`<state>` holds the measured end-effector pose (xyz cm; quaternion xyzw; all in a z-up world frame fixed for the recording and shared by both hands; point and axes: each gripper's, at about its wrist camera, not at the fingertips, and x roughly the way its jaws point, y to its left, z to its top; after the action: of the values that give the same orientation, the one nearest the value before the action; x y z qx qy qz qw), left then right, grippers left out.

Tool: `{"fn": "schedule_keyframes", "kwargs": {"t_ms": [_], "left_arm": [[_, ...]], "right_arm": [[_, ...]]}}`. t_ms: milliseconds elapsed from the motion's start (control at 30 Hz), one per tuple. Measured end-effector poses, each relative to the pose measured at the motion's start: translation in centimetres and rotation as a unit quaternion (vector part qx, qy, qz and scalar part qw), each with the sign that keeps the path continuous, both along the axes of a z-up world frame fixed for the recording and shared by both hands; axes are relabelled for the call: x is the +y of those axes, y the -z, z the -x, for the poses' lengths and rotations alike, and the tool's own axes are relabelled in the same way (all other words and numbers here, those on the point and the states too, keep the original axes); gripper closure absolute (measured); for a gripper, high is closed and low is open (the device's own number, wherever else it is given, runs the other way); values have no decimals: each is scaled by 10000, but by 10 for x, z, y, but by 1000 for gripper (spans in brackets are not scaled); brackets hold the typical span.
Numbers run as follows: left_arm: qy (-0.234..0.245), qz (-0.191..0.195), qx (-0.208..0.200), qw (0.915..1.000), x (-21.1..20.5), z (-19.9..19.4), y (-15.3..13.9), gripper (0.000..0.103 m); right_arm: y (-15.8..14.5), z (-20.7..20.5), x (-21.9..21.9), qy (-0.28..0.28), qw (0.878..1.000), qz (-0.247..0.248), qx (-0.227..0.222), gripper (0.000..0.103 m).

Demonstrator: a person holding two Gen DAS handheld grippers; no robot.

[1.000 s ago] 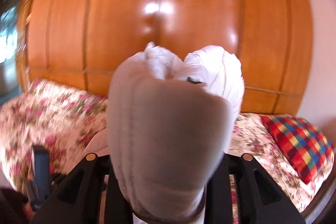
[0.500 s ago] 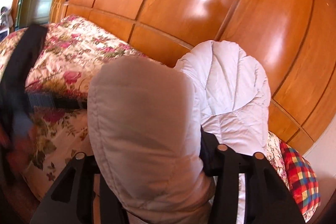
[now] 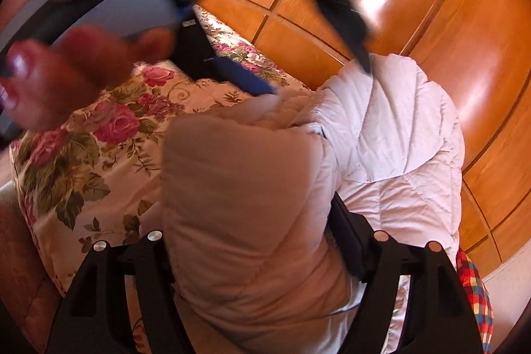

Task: Fold small clothes

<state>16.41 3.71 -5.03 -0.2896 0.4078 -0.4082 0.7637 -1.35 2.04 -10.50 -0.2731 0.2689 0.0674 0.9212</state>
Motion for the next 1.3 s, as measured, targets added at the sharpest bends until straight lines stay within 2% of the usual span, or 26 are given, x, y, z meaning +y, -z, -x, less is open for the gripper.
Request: {"fn": "schedule_keyframes", "kwargs": {"t_ms": [100, 233, 267, 367, 400, 500, 567, 667, 733, 833, 867, 900, 933, 1033, 1167, 1200, 1300], "left_arm": [[233, -495, -143, 9984, -26, -9, -8, 18], [274, -957, -74, 9950, -45, -19, -5, 18], [293, -1062, -76, 9939, -48, -20, -4, 23], [208, -1690, -171, 9852, -54, -20, 5, 65], [203, -1622, -121, 9865, -50, -21, 10, 72], [117, -1240, 102, 9922, -31, -22, 20, 83], [49, -1020, 223, 9945, -20, -22, 26, 85], [-52, -873, 256, 9958, -8, -16, 35, 86], [-125, -843, 249, 9961, -4, -11, 41, 86], [-223, -781, 227, 9964, -1, -5, 48, 86], [-246, -781, 217, 9964, 0, -2, 49, 86], [-274, -779, 206, 9964, 2, 0, 51, 86], [-294, -766, 211, 9964, 3, 2, 52, 86], [-373, -637, 302, 9968, 9, 6, 58, 86], [-424, -621, 291, 9967, 13, 12, 60, 86], [-434, -608, 289, 9968, 15, 14, 62, 86], [-498, -567, 341, 9966, 19, 13, 68, 86]], "right_arm": [[5, 0, 3, -98, 9999, 67, 22, 31], [11, 1, 5, -257, 9995, 171, 28, 31], [11, 2, 7, -270, 9995, 165, 17, 31], [7, 5, 0, -315, 9995, 22, 30, 31], [4, 7, -3, -344, 9994, -21, 15, 31], [-13, 22, -17, -645, 9973, -359, 18, 26], [-29, 34, -31, -770, 9945, -710, -5, 21], [-64, 49, -66, -816, 9857, -1464, -156, 20], [-89, 50, -99, -628, 9765, -2039, -306, 20], [-117, 32, -152, 152, 9606, -2750, -373, 23], [-125, 20, -172, 567, 9532, -2948, -347, 38], [-130, 9, -183, 759, 9497, -3027, -273, 45], [-134, -5, -194, 963, 9469, -3063, -191, 56], [-138, -45, -203, 1385, 9468, -2904, 67, 66], [-133, -108, -205, 1682, 9437, -2769, 665, 70], [-119, -121, -186, 1695, 9447, -2707, 743, 70], [-94, -143, -166, 1620, 9494, -2519, 943, 68]]}}
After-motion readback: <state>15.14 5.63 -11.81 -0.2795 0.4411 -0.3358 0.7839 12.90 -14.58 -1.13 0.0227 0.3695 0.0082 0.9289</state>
